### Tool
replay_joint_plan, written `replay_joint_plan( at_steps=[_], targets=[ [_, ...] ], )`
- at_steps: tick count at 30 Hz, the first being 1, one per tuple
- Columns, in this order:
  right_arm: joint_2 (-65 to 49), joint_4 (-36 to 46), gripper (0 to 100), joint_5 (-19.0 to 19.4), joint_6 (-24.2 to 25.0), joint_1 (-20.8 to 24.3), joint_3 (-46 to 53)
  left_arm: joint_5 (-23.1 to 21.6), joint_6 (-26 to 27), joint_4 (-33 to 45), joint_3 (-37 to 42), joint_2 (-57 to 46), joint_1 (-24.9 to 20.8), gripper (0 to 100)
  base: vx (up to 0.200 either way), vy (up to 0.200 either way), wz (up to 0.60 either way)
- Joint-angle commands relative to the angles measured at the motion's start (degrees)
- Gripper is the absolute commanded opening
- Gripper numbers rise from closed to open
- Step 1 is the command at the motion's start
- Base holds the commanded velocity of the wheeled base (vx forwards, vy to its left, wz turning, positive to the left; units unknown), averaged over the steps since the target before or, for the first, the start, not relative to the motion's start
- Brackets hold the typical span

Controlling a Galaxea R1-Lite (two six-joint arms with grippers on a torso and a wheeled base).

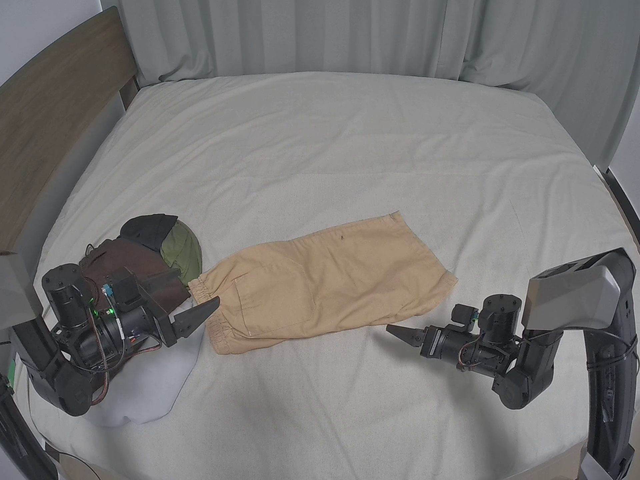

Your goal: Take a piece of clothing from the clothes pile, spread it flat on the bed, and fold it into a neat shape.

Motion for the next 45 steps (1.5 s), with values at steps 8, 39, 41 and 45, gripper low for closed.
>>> replay_joint_plan(
  at_steps=[8, 39, 41, 45],
  targets=[
    [5.66, 1.37, 100, -0.04, 2.71, -0.37, -6.58, -0.09, -0.31, -0.14, 0.12, 0.06, 0.17, 100, 0.000, 0.000, 0.00],
    [8.30, 10.43, 100, -2.50, 5.96, 1.30, -24.51, -0.27, -1.19, -0.05, 0.12, 0.06, 0.17, 100, 0.000, 0.000, 0.00],
    [8.21, 10.51, 100, -2.50, 5.96, 1.57, -24.51, -0.27, -1.19, -0.05, -0.14, 0.06, 0.08, 100, 0.000, 0.000, 0.00],
    [8.39, 10.51, 100, -2.59, 5.96, 1.66, -24.42, -0.36, -1.81, -0.05, -0.05, 0.06, -0.27, 100, 0.000, 0.000, 0.00]
  ],
)
